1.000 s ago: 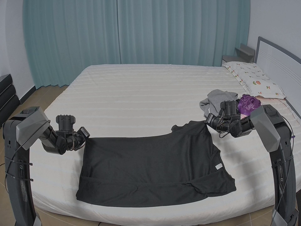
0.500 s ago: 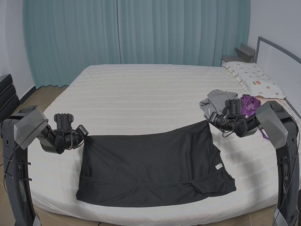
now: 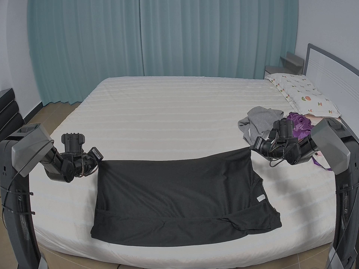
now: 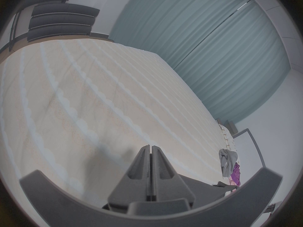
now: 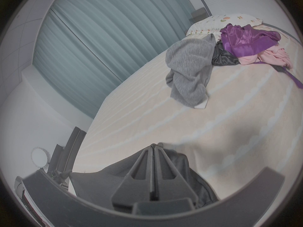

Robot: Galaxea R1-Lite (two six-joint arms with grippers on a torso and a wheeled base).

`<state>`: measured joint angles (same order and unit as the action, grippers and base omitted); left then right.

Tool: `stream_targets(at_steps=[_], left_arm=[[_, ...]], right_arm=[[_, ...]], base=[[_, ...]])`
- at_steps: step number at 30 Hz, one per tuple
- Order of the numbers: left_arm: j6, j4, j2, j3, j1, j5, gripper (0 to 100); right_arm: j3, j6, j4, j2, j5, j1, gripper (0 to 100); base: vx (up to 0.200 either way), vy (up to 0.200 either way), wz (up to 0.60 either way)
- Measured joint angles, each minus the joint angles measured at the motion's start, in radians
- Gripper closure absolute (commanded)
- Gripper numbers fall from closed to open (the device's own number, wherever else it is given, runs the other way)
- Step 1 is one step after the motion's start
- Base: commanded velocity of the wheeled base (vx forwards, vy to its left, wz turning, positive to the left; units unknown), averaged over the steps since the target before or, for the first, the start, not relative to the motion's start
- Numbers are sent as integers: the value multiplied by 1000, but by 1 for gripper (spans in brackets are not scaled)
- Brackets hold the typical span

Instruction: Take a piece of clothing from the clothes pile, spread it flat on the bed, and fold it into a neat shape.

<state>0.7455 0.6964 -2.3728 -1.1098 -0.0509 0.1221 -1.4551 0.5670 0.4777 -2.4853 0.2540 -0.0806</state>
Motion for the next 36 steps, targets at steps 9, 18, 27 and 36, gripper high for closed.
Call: stream_targets(at_steps=[9,18,27,36], left_arm=[[-47,1,8,33,1,0,100],[-80,-5,20,65,3,6,100],[-151,0,81,180,5,13,100],[-159,3,148,272,5,21,100]], right_arm=[[74,-8,-10,29,48,6,100],[149,-14,-5,60,68,8,100],[288,-23,5,122,114,10,100],[432,-33,15,209,159,28,100]], base=[[0,0,0],[0,0,0],[0,0,0],[0,0,0]])
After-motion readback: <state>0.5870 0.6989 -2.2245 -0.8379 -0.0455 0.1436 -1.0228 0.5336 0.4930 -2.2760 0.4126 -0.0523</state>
